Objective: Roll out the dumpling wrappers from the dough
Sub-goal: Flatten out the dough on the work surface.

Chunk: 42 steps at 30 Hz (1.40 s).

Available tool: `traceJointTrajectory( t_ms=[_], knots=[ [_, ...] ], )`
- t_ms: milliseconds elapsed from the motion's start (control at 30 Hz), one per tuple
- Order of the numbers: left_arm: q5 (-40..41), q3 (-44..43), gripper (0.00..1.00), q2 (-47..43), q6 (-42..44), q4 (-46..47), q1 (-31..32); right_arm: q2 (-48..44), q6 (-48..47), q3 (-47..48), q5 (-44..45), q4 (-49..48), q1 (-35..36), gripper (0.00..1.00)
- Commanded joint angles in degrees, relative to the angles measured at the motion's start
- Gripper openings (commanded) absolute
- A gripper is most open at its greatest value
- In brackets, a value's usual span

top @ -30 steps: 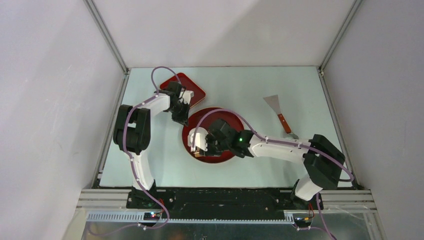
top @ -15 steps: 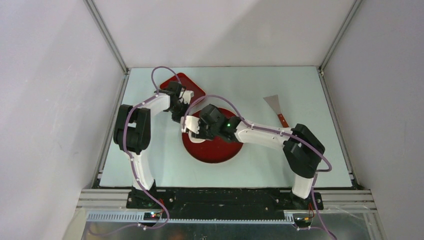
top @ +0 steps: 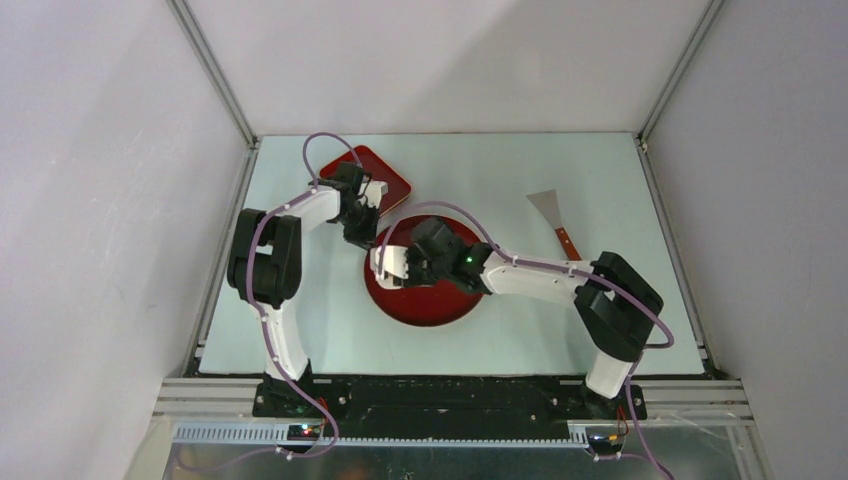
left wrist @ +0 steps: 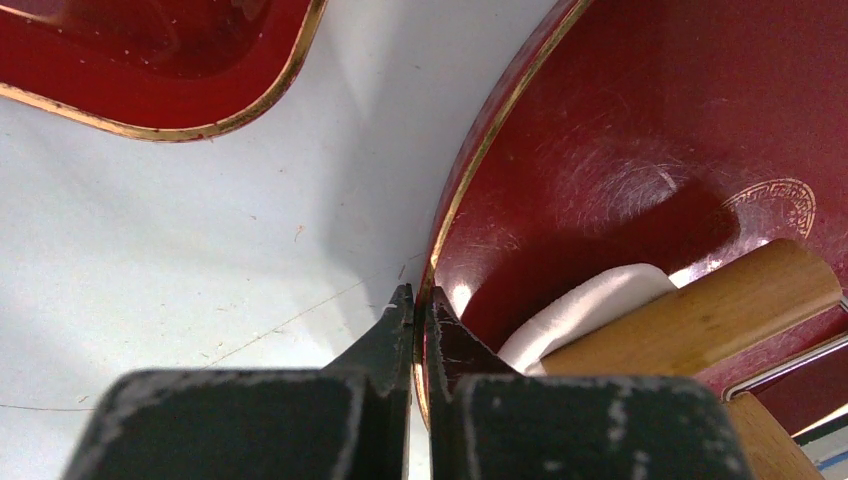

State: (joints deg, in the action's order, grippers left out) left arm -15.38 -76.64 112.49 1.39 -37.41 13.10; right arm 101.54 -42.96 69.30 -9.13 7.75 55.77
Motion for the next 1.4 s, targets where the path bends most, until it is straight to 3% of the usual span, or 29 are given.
traceJointTrajectory(
  t_ms=[0,833,1367],
  knots=[
    [1.05,-0.3,0.0,2.56,-1.47,0.27,0.02,-0.83,-4.41,-9.03,-3.46,9.88,2.64,0.0],
    [1.07,0.09,0.0,2.12,-1.48,0.22,-0.02,-8.02,-5.31,-19.71,-6.08,25.96,3.25,0.0],
    [1.22,0.13,0.0,2.12,-1.48,0.3,0.07,-13.9,0.29,-12.52,-18.47,33.51,-1.87,0.0]
  ],
)
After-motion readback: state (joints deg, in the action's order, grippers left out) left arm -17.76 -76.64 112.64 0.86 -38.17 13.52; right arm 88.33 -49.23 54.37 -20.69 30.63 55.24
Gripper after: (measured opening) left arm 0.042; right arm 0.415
